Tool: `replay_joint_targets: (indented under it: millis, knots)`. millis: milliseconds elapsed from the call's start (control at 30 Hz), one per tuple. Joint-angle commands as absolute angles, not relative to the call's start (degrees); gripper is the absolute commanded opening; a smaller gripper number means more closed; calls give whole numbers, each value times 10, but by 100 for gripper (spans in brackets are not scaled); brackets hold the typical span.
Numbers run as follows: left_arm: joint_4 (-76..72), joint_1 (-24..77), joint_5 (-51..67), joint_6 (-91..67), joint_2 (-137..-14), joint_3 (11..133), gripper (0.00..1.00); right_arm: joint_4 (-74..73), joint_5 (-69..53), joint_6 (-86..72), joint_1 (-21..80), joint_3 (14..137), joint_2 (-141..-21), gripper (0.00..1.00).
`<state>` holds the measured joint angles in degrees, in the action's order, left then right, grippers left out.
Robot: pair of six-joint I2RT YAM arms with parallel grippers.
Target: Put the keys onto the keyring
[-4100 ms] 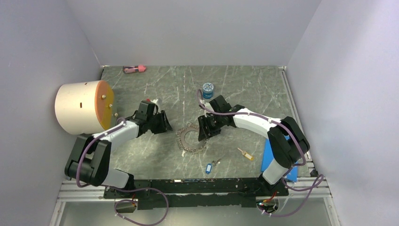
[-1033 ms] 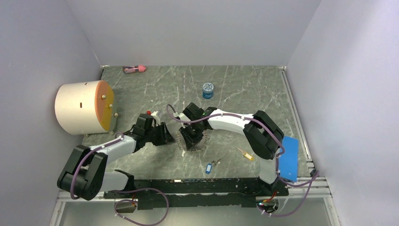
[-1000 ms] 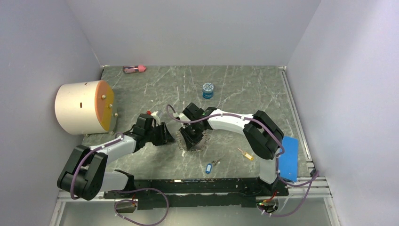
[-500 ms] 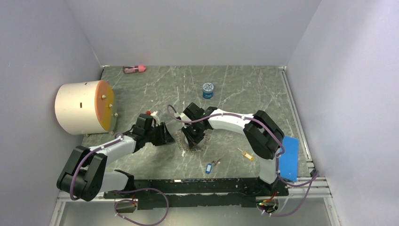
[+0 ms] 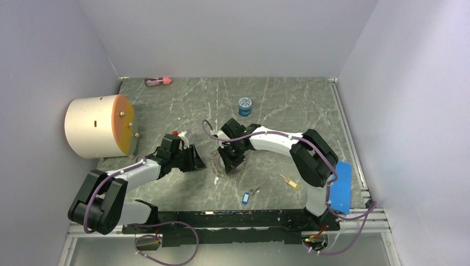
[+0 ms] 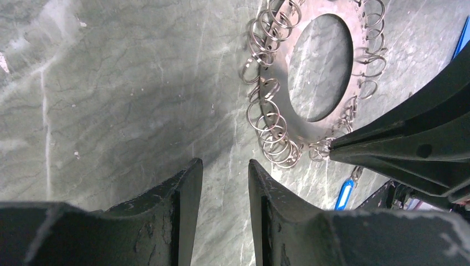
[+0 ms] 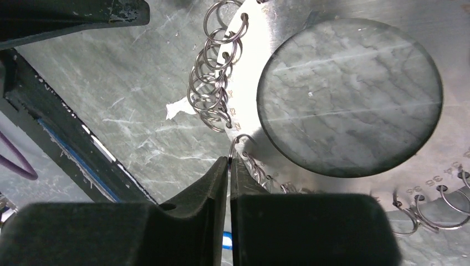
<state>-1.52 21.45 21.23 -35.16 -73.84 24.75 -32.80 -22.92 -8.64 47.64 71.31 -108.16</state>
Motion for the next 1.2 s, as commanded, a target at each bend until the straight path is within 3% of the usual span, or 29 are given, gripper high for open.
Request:
replay_joint_targets:
  millis: [0, 400, 800, 1167]
  knots:
    - [-27, 215, 221, -334, -737, 267, 41, -294, -272, -94, 452, 705, -1040, 15]
    - [-53, 215, 230, -308, -740, 272, 41, -227, -337, -129, 370, 691, -1029, 41]
    - [-114, 217, 293, -191, -771, 309, 35, -229, -344, -125, 342, 709, -1043, 42]
    - [-2, 238, 251, -125, -835, 396, 27, -231, -343, -126, 341, 702, -1046, 42]
